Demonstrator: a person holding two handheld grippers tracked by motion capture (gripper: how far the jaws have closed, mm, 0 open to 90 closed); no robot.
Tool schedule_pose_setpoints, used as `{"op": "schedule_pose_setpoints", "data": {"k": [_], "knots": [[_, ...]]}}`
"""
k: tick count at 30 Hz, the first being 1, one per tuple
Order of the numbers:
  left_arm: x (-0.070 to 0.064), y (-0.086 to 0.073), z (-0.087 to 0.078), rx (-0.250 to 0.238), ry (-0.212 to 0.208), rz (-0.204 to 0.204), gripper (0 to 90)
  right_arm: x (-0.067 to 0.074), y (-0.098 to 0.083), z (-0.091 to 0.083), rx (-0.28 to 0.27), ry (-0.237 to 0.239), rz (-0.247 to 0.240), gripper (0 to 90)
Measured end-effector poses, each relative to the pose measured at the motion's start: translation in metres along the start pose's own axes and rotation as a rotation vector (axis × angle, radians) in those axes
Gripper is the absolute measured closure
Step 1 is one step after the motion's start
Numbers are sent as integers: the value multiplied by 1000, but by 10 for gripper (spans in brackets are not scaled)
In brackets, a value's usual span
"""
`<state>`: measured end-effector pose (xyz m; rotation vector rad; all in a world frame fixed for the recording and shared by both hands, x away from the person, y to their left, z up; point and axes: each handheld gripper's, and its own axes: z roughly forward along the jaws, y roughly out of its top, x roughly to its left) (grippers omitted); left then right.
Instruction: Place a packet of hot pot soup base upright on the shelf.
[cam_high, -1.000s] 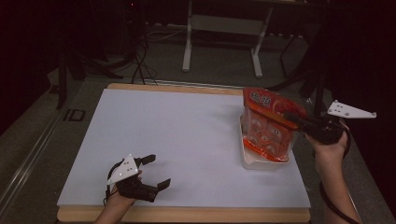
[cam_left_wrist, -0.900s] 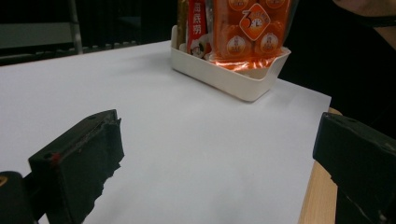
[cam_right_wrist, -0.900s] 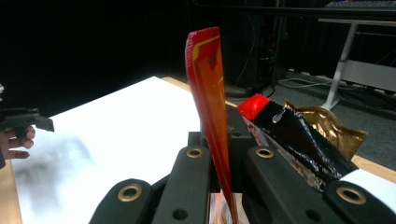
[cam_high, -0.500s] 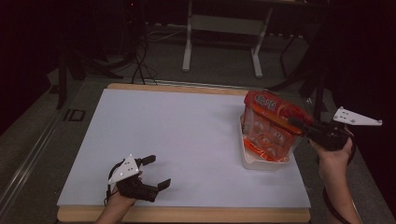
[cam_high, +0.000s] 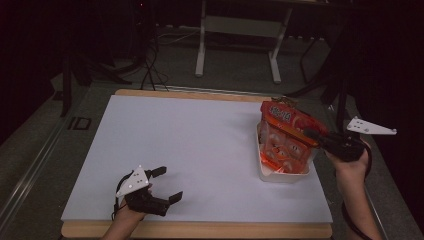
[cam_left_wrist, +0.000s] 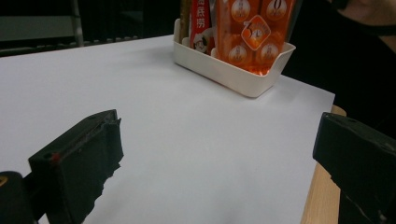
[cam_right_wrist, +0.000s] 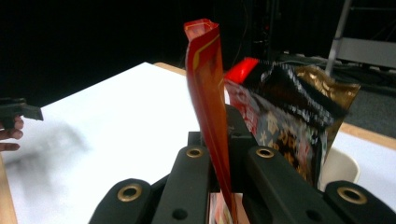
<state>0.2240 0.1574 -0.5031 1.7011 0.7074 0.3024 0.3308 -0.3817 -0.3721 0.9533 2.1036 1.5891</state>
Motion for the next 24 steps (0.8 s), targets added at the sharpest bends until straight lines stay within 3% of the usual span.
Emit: {"op": "schedule_pose_setpoints", "data": {"k": [7,8,10,11,14,17,21,24], "knots": [[-1,-1,2,7,-3,-2,18,-9,-17,-7,-7,-9,52,893],[-1,0,2,9,-2,1,17,-9,-18,-9,-5,-21,51,872],[-1,-1,2,10,-2,-1,17,-8,-17,-12,-16,-27,46,741],[-1,-1,2,10,-2,-1,17,-8,-17,-12,-16,-27,46,741],[0,-2,3,13,-2,-11,17,0,-4,-21,-75,-40,33,698],[0,-3,3,13,-4,-10,17,6,4,-24,-83,-80,10,665],[-1,-3,3,16,-7,-6,17,21,21,-28,-128,-24,-3,606],[-1,-3,3,16,-7,-7,17,29,26,-26,-130,-7,-11,570]]}}
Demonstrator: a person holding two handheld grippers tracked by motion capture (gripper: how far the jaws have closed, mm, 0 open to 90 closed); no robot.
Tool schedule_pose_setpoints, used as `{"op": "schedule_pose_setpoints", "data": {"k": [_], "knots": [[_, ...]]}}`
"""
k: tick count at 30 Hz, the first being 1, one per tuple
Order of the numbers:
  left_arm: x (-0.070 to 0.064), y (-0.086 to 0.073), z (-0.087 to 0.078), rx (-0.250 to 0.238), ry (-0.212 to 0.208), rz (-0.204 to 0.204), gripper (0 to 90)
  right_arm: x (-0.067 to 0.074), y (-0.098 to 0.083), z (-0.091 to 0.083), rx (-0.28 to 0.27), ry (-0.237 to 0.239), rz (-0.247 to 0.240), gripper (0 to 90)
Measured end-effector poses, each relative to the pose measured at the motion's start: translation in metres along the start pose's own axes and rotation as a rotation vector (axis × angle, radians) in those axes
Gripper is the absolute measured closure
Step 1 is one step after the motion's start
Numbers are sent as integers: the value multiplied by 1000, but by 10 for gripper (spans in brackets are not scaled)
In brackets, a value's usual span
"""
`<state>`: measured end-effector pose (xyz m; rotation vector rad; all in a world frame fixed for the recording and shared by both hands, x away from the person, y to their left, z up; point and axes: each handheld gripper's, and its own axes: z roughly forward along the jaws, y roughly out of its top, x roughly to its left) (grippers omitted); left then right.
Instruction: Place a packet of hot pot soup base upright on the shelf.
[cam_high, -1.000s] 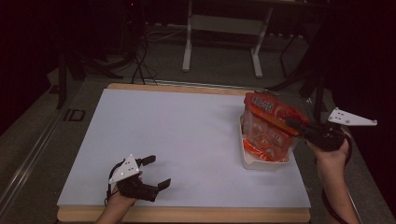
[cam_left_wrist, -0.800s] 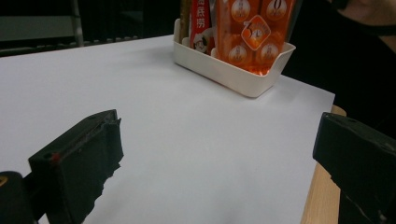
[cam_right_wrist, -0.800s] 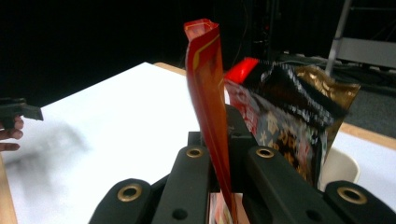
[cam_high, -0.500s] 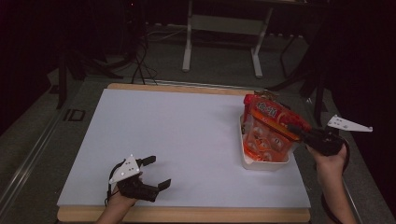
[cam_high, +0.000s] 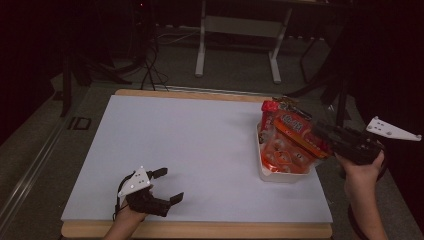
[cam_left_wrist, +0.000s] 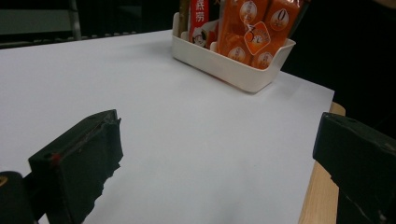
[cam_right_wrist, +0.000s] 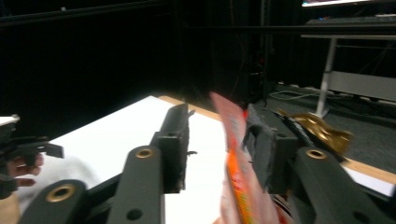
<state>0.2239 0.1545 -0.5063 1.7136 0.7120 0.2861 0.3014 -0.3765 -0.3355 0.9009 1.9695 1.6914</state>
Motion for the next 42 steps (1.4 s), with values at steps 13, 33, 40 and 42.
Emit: {"op": "schedule_pose_setpoints", "data": {"k": [13,33,40,42], "knots": [[-1,-1,0,1,-10,5,17,35,2,29,7,76,-44,348],[-3,-2,-1,-1,-9,14,17,72,-46,62,67,198,-49,142],[-2,-2,-2,0,-8,15,17,76,-70,68,94,224,-30,144],[-2,-2,-2,0,-7,16,17,76,-73,68,97,226,-28,145]]}}
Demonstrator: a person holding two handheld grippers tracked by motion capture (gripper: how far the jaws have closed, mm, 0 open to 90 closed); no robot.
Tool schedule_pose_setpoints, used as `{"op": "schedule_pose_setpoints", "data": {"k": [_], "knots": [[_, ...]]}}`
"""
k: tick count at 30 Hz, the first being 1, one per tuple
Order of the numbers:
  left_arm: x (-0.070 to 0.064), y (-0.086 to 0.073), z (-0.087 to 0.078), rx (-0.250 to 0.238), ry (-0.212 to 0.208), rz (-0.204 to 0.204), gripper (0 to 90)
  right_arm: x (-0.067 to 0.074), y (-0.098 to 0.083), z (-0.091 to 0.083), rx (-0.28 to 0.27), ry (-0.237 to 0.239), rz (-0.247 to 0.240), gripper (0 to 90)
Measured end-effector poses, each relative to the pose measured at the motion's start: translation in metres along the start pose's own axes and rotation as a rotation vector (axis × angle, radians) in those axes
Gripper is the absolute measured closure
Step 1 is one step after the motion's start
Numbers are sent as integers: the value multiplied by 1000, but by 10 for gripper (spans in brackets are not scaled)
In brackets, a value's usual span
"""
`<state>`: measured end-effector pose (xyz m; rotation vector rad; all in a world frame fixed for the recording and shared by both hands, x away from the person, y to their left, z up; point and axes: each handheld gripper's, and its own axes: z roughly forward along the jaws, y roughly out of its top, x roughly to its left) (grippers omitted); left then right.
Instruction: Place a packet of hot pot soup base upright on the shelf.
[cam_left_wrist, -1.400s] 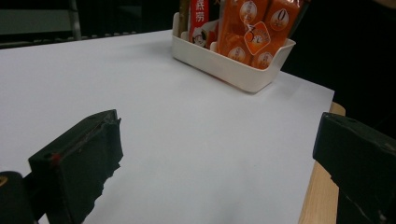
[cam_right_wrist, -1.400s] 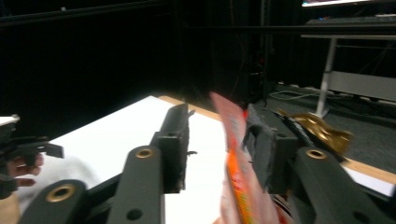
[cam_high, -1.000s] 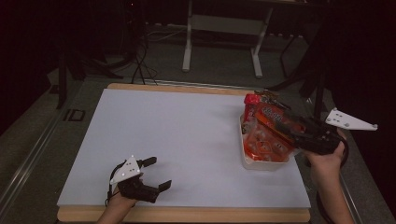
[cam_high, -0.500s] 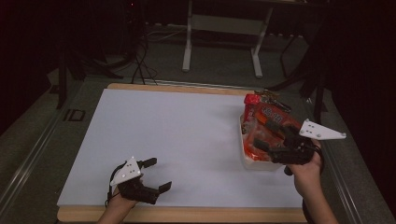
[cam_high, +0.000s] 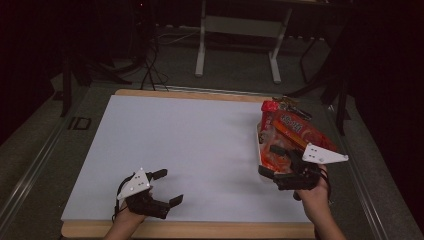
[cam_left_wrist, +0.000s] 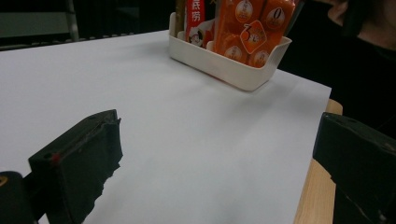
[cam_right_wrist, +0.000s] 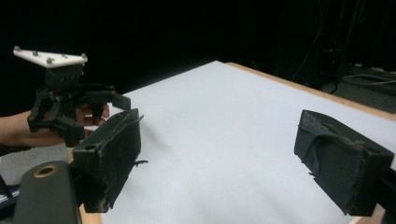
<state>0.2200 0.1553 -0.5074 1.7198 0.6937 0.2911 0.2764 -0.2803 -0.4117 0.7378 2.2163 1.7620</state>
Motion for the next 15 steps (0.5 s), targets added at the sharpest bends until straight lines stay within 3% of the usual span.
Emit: {"op": "schedule_pose_setpoints", "data": {"k": [7,15], "knots": [[-2,1,0,-2,2,14,17,-1,-25,3,22,-8,15,147],[-3,-1,1,-1,-4,20,17,0,-33,9,37,-10,-8,147]]}}
